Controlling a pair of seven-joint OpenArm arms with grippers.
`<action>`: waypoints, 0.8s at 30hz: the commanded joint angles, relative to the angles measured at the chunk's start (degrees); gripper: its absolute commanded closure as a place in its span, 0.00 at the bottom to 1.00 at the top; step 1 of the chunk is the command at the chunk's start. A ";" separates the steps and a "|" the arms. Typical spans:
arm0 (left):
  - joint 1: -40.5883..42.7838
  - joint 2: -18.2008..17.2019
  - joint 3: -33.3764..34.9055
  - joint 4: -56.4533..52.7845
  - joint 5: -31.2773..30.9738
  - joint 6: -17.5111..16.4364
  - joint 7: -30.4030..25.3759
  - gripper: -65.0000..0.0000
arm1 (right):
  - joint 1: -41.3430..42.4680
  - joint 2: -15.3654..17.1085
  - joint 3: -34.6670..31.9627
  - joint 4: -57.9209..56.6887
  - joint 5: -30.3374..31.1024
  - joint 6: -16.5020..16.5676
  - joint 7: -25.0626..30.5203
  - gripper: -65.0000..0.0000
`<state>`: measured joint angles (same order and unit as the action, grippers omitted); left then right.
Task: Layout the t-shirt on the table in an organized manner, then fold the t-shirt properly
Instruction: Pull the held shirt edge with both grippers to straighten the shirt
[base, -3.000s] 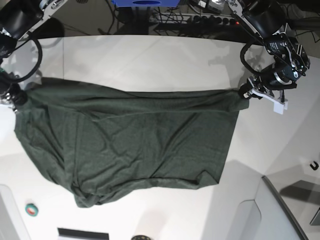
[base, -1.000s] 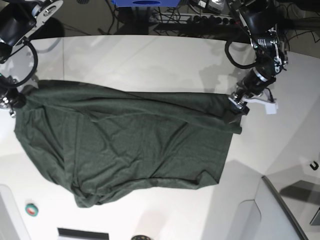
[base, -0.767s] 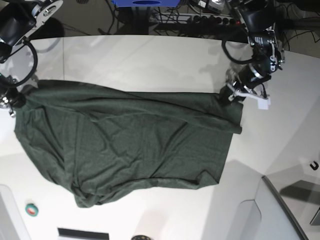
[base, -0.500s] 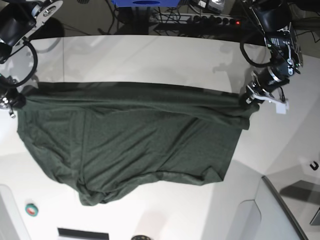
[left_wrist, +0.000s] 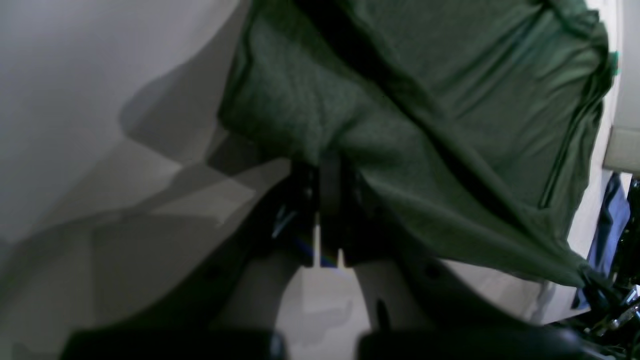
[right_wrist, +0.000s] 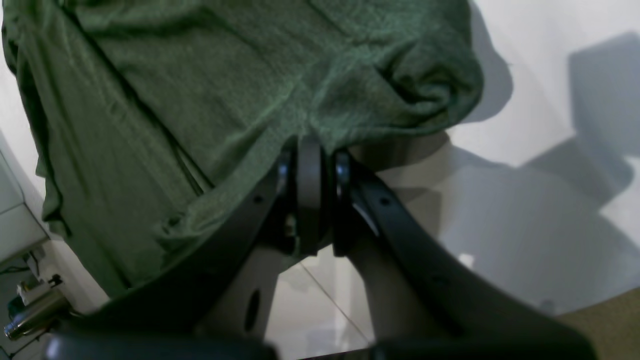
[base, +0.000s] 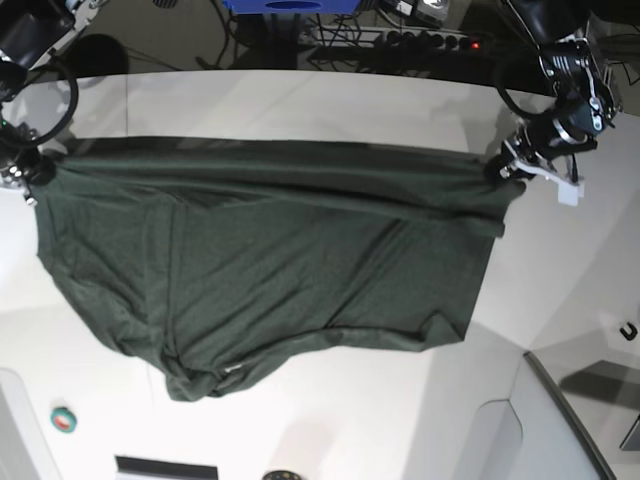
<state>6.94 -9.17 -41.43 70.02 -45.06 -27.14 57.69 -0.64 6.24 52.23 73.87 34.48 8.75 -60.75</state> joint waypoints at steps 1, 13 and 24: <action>-0.04 -0.98 -0.20 1.59 -1.05 -0.34 -1.03 1.00 | 0.34 0.92 0.21 0.20 0.55 -0.27 0.93 0.99; 3.74 -0.19 -0.11 7.12 -1.05 -0.25 -0.86 1.00 | 0.34 1.36 0.48 -6.57 0.55 -4.75 1.02 0.99; 7.08 -0.37 -0.11 14.95 -0.52 -0.07 3.98 1.00 | -1.07 1.01 0.48 0.02 0.64 -6.42 -2.06 0.99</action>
<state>14.11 -8.71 -41.17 83.96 -44.88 -26.98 62.33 -2.02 6.26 52.29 73.03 34.65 2.52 -63.13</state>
